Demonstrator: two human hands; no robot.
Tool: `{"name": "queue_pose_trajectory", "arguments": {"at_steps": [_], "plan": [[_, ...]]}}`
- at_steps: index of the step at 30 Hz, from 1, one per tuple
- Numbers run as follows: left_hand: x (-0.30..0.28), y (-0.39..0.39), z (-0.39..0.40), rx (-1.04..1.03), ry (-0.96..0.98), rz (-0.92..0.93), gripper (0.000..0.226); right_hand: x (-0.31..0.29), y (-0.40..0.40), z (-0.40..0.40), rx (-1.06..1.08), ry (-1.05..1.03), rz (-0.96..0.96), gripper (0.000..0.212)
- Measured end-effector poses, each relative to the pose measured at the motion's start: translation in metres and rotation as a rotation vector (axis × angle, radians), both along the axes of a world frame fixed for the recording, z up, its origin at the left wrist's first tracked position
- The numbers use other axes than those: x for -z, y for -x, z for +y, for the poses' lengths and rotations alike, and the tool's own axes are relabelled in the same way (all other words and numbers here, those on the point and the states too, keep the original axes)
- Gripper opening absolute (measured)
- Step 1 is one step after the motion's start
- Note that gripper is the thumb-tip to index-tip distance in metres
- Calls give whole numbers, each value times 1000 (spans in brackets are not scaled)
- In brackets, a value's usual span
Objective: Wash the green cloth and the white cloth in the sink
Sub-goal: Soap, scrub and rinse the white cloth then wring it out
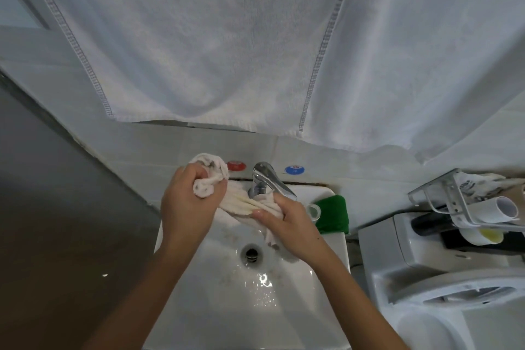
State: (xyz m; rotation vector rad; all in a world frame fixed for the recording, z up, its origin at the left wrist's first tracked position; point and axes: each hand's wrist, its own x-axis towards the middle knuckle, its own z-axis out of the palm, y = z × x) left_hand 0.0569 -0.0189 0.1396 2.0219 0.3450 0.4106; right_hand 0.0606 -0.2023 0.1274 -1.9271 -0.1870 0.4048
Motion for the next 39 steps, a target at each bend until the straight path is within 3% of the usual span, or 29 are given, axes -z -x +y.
{"name": "queue_pose_trajectory", "arguments": {"at_steps": [4, 9, 12, 16, 20, 27, 32, 36, 39], "plan": [[-2, 0, 4, 43, -54, 9, 40, -6, -1, -3, 118, -101, -16, 13], [-12, 18, -35, 270, 239, 80, 55, -17, -13, 35, 528, -364, 57, 26], [-15, 23, -62, 175, 419, 76, 38, -25, -24, 59, 680, -428, 90, 35], [-14, 11, -61, -76, 398, -8, 8, -25, -7, 79, 651, -450, 162, 29], [-5, 2, -56, -106, 319, -27, 18, -18, 10, 80, 595, -395, 217, 27], [9, 14, -61, -170, 342, 47, 25, -18, 14, 72, 514, -336, 242, 29], [-3, 17, -70, -132, 312, 22, 27, -18, -11, 75, 673, -407, 314, 36], [3, -8, -44, -146, 300, 129, 33, -11, 25, 81, 540, -363, 376, 34], [6, 10, -59, -107, 266, 99, 28, -8, 3, 75, 637, -407, 359, 35]]}}
